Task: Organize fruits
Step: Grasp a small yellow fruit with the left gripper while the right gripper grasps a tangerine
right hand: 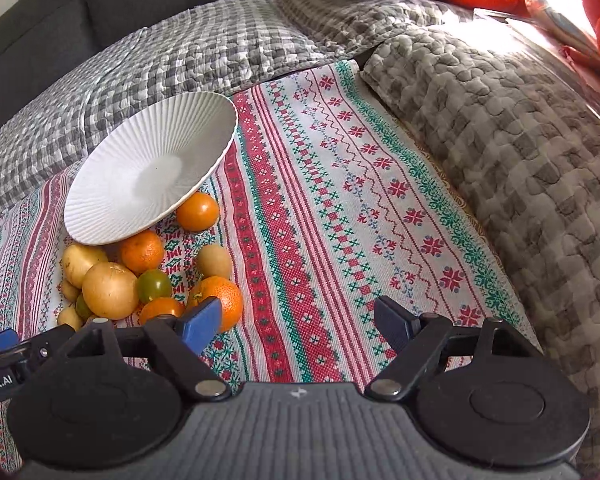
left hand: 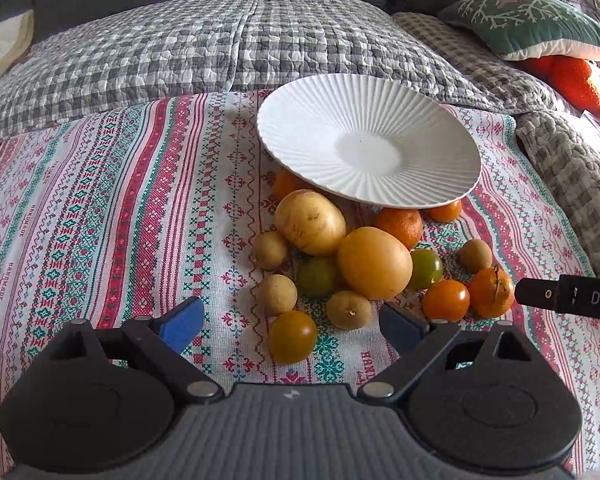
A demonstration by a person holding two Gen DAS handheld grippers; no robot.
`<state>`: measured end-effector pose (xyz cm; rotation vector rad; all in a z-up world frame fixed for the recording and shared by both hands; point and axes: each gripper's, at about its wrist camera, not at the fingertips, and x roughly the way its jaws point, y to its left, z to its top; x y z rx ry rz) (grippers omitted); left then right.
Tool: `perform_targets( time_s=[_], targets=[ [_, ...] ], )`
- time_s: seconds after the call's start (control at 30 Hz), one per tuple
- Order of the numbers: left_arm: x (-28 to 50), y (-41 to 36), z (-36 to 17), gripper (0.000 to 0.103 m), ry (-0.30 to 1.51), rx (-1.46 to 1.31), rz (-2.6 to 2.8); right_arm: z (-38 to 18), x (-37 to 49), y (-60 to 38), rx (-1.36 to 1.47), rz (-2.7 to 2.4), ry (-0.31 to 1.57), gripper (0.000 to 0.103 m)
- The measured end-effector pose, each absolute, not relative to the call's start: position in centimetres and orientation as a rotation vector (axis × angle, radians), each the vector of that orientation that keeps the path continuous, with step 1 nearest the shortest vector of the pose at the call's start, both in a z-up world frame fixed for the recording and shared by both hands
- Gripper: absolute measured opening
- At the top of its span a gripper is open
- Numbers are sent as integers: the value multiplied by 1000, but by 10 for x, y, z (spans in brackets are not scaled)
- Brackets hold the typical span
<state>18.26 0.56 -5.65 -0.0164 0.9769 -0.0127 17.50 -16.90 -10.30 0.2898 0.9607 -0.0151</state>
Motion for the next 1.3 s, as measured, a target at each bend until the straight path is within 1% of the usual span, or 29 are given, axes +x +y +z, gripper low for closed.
perform_targets(
  time_s=[0.03, 0.07, 0.17, 0.2, 0.23, 0.3, 0.37, 0.4, 0.5, 0.53, 0.63, 0.7, 0.73, 0.77, 0.8, 0.83, 0.87, 1.3],
  targets=[
    [184, 5, -62, 87, 990, -21, -17, -105, 181, -166, 297, -4, 975, 77],
    [186, 5, -66, 87, 1003, -30, -26, -106, 184, -165, 316, 21, 970, 81],
    [189, 5, -73, 83, 1022, -29, -33, -105, 190, -158, 328, 53, 978, 80],
    [188, 4, -72, 81, 1015, -27, -41, -104, 192, -155, 326, 56, 981, 77],
    [187, 4, -71, 78, 1009, -30, -49, -103, 192, -154, 328, 60, 980, 76],
    [187, 3, -70, 66, 1010, -37, -73, -102, 198, -152, 325, 66, 985, 76],
    [192, -1, -71, 62, 1018, -24, -90, -105, 201, -149, 322, 70, 1003, 72],
    [193, -3, -71, 62, 1015, -8, -89, -106, 201, -148, 324, 73, 1009, 69],
    [192, -7, -71, 61, 1006, 26, -95, -109, 204, -146, 319, 78, 997, 65],
    [192, -7, -71, 61, 1005, 27, -95, -109, 204, -146, 317, 80, 994, 62],
    [195, -2, -72, 55, 1011, 17, -97, -109, 205, -142, 311, 93, 998, 54],
    [195, 1, -71, 44, 1014, 11, -101, -109, 206, -140, 300, 100, 995, 49],
    [194, 3, -70, 42, 1014, 7, -105, -109, 206, -140, 305, 106, 997, 44],
    [194, 6, -70, 38, 1016, -1, -112, -109, 207, -141, 318, 115, 1002, 42],
    [194, 8, -70, 31, 1021, -21, -124, -109, 207, -142, 333, 123, 1009, 37],
    [194, 11, -70, 26, 1025, -40, -132, -110, 207, -142, 346, 129, 1013, 34],
    [194, 13, -70, 19, 1027, -54, -134, -110, 207, -143, 352, 128, 1013, 34],
    [180, 21, -56, 19, 1001, -56, -119, -106, 199, -144, 371, 93, 1009, 32]
  ],
)
